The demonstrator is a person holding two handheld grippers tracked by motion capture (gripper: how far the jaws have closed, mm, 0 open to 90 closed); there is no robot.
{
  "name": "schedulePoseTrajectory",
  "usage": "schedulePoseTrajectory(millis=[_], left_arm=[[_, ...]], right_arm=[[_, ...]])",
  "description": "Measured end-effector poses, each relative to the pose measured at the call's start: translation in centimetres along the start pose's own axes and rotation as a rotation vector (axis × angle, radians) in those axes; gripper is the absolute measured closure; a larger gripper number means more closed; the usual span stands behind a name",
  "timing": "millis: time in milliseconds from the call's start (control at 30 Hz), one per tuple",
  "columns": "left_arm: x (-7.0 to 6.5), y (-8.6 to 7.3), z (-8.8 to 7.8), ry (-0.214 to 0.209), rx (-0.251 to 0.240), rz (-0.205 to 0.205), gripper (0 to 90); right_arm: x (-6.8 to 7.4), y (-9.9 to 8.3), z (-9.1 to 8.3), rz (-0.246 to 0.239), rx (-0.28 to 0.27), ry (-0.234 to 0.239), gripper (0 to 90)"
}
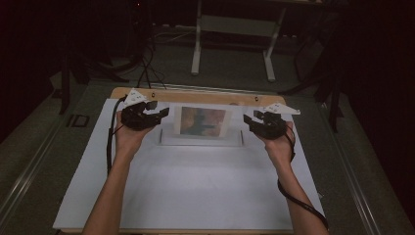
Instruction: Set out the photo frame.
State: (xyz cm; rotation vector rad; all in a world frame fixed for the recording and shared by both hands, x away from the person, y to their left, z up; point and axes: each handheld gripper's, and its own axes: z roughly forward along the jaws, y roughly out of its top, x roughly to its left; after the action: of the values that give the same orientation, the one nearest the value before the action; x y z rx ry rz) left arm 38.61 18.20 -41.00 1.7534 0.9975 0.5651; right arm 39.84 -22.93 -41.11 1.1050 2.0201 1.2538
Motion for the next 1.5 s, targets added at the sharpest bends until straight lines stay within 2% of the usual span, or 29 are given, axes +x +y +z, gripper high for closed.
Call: schedulePoseTrajectory(millis=[233, 433, 867, 1200, 1300, 1500], left_arm=[[-0.4, -0.3, -0.8, -0.012, 0.026, -0.019, 43.2], [-0.6, -0.7, -1.4, -0.020, 0.046, -0.036, 43.1], [-1.6, -0.7, -2.9, -0.019, 0.075, -0.037, 43.1], [-1.8, -0.9, -3.4, -0.030, 0.099, -0.053, 43.1], [-1.8, -1.2, -3.3, -0.035, 0.080, -0.058, 43.2], [-1.3, -1.5, -3.2, -0.054, 0.072, -0.068, 43.4]], right_arm=[[0.5, -0.3, -0.9, 0.031, 0.021, 0.019, 52.6], [0.9, -0.7, -1.4, 0.035, 0.033, 0.023, 53.1], [1.7, -1.4, -2.7, 0.055, 0.051, 0.047, 54.0], [2.2, -1.5, -3.6, 0.045, 0.059, 0.051, 54.4], [2.1, -1.8, -3.4, 0.047, 0.054, 0.056, 54.4], [2.2, -1.9, -3.3, 0.044, 0.048, 0.053, 54.5]])
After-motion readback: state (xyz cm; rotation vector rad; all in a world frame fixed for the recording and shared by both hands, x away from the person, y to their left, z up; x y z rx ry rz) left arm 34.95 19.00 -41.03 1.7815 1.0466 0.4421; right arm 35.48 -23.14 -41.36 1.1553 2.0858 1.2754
